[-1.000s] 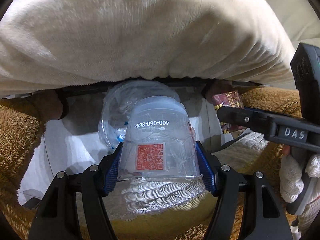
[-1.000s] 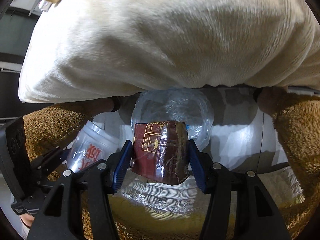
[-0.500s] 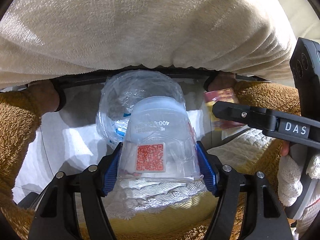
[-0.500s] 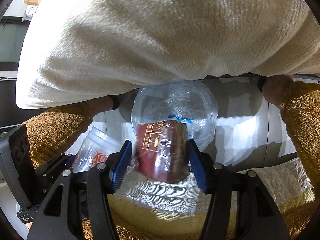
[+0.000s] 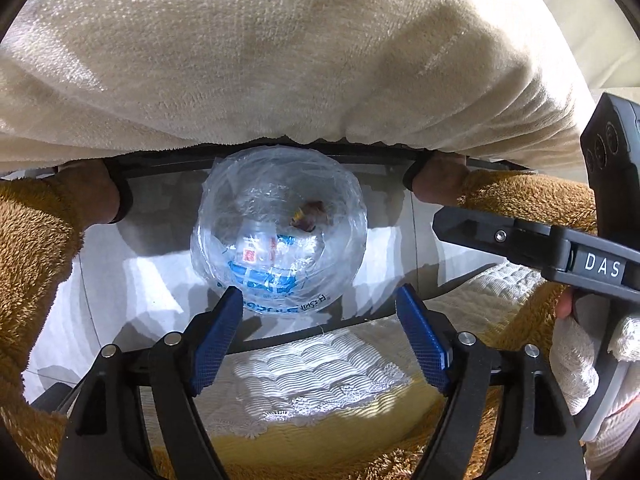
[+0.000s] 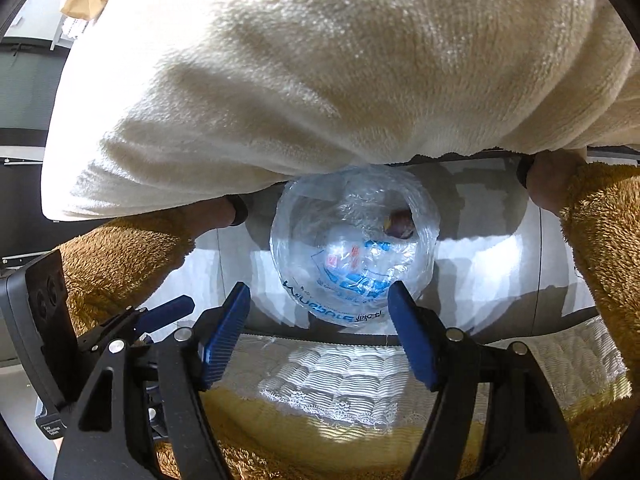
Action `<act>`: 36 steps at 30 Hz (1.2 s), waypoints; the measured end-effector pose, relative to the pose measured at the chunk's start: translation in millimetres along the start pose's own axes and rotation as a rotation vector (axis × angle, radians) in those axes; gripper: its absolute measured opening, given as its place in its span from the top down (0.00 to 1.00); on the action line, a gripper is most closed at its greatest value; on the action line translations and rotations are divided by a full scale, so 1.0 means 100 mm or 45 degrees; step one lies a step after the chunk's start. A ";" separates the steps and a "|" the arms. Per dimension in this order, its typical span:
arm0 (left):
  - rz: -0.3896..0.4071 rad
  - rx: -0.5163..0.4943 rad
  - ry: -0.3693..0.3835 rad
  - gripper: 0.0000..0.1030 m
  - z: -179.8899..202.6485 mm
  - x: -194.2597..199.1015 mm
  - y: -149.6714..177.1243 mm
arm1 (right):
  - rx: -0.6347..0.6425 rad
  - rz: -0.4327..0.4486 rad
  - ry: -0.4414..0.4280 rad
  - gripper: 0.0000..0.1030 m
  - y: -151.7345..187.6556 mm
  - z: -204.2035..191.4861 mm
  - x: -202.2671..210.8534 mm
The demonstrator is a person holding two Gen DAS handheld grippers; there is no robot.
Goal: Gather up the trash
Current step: 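Open both tools to drop the cup and red wrapper into the bin, then raise both tools back over the bed toward the remaining trash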
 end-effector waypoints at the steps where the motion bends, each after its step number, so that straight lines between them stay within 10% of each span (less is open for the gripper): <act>1: 0.006 -0.001 0.003 0.25 0.00 0.01 0.00 | 0.000 0.004 -0.004 0.31 0.00 0.00 0.02; 22: 0.235 -0.114 0.049 0.25 0.32 0.72 -0.13 | 0.206 0.433 -0.017 0.31 -0.01 -0.21 1.04; 36: 0.456 -0.160 0.054 0.25 0.45 1.53 -0.78 | 0.304 0.789 0.003 0.31 -0.64 -0.32 2.01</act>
Point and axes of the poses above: each gripper's, at about its wrist camera, not at the fingertips, and x roughly against the way its jaws point, z to its right, y to its underside, the point moved 9 cm from there along -x, roughly the way its jaws point, and after that the axes turned 14 degrees about y, right-handed, at the moved point
